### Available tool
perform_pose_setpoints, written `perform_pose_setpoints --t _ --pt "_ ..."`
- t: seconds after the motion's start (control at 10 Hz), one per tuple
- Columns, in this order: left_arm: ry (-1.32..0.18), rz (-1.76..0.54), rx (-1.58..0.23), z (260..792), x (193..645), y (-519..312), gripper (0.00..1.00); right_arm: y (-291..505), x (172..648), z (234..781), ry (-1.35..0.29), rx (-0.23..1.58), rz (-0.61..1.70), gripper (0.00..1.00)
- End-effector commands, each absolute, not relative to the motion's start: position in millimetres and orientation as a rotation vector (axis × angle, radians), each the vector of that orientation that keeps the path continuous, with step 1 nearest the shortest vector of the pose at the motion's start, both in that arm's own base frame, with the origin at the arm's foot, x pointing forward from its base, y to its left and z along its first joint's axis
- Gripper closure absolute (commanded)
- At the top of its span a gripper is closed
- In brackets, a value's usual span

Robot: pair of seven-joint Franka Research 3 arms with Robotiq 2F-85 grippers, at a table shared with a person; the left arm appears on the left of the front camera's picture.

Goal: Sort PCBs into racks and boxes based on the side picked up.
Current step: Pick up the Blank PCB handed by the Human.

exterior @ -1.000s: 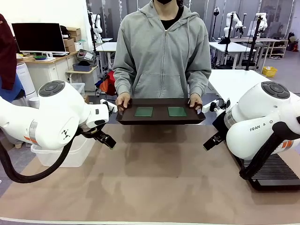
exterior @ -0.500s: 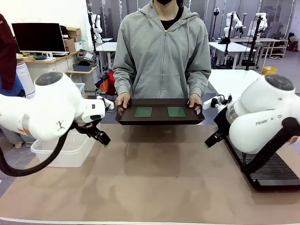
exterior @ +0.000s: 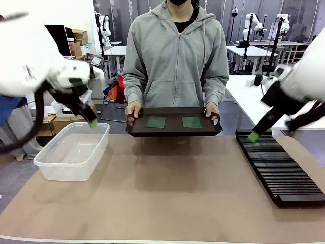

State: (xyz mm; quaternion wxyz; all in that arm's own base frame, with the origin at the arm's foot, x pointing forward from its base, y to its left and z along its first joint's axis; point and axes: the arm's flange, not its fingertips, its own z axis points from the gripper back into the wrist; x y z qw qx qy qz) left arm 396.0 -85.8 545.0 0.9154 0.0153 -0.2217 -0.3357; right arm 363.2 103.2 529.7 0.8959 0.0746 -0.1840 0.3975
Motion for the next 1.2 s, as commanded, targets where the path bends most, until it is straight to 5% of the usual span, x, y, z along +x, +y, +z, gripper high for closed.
perform_pose_setpoints --t 0.0,0.4,0.5,1.1 --pt "-0.495 -0.768 -0.052 595.3 408.7 -62.4 0.0 90.6 368.9 581.7 -0.344 0.18 0.892 0.0" --pt "-0.704 -0.581 -0.037 685.2 391.9 -21.3 0.0 49.6 333.0 673.6 -0.545 0.183 0.89 0.0" --pt "-0.645 -0.685 -0.064 677.7 396.4 -30.4 0.0 68.9 342.0 654.3 -0.412 0.171 0.912 0.0" --pt "-0.624 -0.654 -0.06 688.0 398.2 -27.0 0.0 71.1 342.7 651.9 -0.4 0.162 0.905 0.0"
